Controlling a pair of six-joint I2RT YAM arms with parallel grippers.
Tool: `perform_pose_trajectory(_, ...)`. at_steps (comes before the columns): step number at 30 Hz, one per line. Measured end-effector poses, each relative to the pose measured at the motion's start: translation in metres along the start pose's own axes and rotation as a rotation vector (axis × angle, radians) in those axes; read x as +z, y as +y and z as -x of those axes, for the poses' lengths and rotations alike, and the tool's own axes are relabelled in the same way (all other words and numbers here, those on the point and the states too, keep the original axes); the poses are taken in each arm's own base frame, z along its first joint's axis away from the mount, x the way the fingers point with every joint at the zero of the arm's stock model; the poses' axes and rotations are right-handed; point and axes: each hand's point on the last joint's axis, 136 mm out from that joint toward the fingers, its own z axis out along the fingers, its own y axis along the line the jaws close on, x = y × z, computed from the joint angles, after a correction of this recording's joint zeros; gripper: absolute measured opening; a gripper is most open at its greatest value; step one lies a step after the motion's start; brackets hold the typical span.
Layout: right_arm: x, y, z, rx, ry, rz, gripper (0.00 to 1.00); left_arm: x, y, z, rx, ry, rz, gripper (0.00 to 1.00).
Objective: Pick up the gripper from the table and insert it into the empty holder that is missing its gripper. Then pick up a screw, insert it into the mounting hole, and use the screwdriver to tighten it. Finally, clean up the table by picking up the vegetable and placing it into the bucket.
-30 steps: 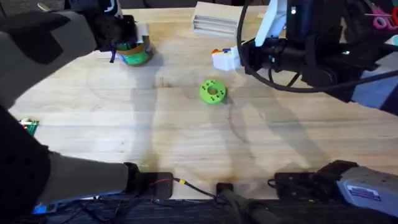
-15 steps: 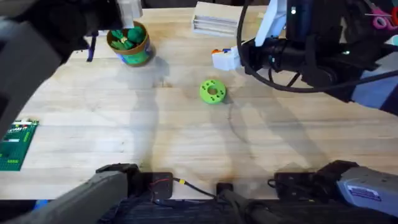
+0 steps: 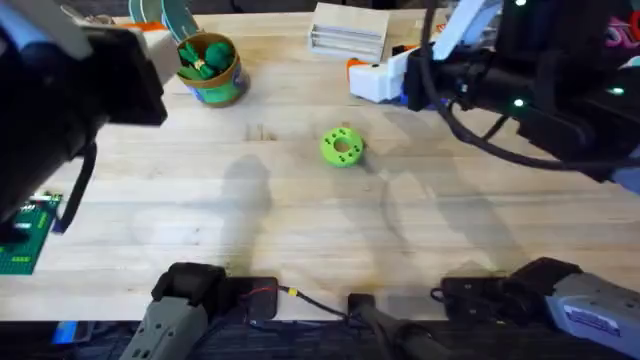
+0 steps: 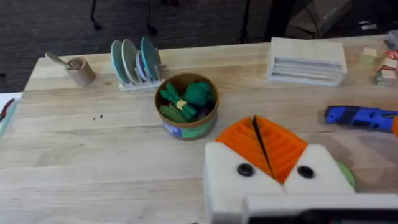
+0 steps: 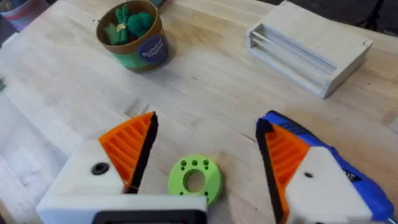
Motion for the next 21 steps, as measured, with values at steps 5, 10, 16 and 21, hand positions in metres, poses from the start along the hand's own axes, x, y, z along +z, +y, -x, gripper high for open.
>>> perform_pose_trajectory(5,-0.023,0.002,-0.024,0.039,0.155,-0.021,0.985,-0.018,-0.011,-0.013,-0.002,0.018,-0.068,0.942)
perform_pose_trajectory(10,-0.039,0.006,-0.02,0.058,0.23,-0.031,0.985,-0.021,-0.014,-0.017,-0.003,0.03,-0.087,0.993)
perform_pose_trajectory(16,-0.04,0.007,-0.019,0.06,0.228,-0.031,0.991,-0.021,-0.015,-0.018,-0.003,0.036,-0.09,0.993)
perform_pose_trajectory(21,-0.04,0.007,-0.019,0.06,0.23,-0.031,0.991,-0.021,-0.015,-0.019,-0.003,0.038,-0.09,0.993)
